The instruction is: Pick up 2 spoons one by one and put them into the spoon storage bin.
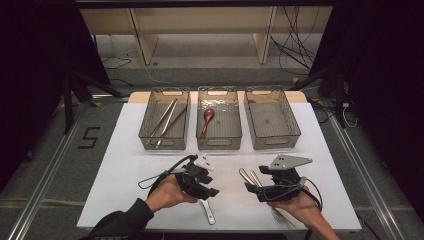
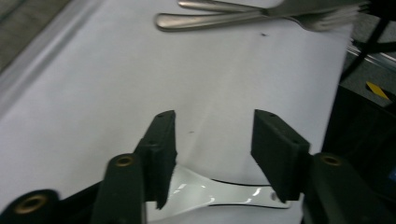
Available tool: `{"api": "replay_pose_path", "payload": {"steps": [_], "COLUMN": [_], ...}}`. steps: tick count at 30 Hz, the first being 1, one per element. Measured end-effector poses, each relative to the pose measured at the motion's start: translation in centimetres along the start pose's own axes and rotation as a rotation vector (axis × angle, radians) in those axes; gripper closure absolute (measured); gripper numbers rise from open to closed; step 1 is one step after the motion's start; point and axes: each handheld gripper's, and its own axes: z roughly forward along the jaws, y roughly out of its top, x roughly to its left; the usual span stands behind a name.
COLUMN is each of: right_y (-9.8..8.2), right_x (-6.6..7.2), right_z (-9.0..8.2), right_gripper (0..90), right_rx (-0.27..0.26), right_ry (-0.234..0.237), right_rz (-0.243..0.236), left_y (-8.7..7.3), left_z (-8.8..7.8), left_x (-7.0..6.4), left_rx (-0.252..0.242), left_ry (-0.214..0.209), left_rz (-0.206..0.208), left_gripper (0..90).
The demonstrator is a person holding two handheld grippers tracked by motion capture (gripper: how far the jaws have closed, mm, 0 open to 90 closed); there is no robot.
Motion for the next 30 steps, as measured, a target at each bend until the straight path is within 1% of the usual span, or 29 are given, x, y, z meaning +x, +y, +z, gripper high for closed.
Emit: {"api": "replay_pose_path", "payload": {"steps": [2, 4, 5, 8, 11, 12, 16, 19, 21, 23, 24, 28, 29, 30], "right_y": [0.0, 0.0, 0.0, 0.0, 0.0, 0.0, 0.0, 0.0, 0.0, 0.0, 0.0, 0.0, 0.0, 0.0], "right_x": [0.0, 0.0, 0.0, 0.0, 0.0, 0.0, 0.1, 0.0, 0.0, 0.1, 0.1, 0.1, 0.1, 0.1], "right_z": [0.0, 0.0, 0.0, 0.1, 0.1, 0.1, 0.1, 0.1, 0.1, 0.0, 0.0, 0.0, 0.0, 0.0], "right_gripper": [26.1, 26.1, 26.1, 26.1, 26.1, 26.1, 26.1, 26.2, 26.1, 26.2, 26.1, 26.1, 26.2, 26.1], "right_rx": [0.0, 0.001, 0.003, 0.004, 0.006, 0.007, 0.006, 0.006, 0.005, 0.004, 0.003, 0.004, 0.003, 0.003], "right_ry": [0.0, 0.001, 0.001, 0.002, 0.003, 0.004, 0.004, 0.004, 0.004, 0.004, 0.004, 0.003, 0.004, 0.006], "right_rz": [0.0, 0.001, 0.001, -0.001, 0.0, 0.002, -0.002, -0.001, -0.001, -0.003, -0.002, -0.001, -0.002, -0.002], "left_y": [0.0, -0.1, -0.1, -0.3, -0.5, -0.6, -0.8, -1.0, -1.2, -1.4, -1.4, -1.6, -1.6, -1.6], "left_z": [0.3, 0.6, 0.9, 1.6, 2.3, 2.5, 3.0, 3.4, 3.7, 4.0, 4.1, 4.3, 4.3, 4.3], "left_x": [-0.5, -0.8, -1.0, -1.6, -2.0, -2.1, -2.3, -2.5, -2.7, -2.9, -2.9, -3.0, -2.9, -2.9], "left_rx": [0.007, 0.019, 0.029, 0.057, 0.094, 0.109, 0.135, 0.164, 0.183, 0.197, 0.209, 0.224, 0.232, 0.238], "left_ry": [-0.025, -0.047, -0.069, -0.076, -0.092, -0.096, -0.097, -0.103, -0.104, -0.107, -0.108, -0.117, -0.119, -0.12], "left_rz": [0.014, 0.017, 0.013, 0.035, 0.042, 0.049, 0.055, 0.064, 0.076, 0.079, 0.09, 0.085, 0.093, 0.089], "left_gripper": [60.4, 68.8, 73.3, 82.0, 86.7, 87.3, 88.6, 88.7, 88.7, 88.7, 88.7, 88.7, 88.7, 88.7]}}
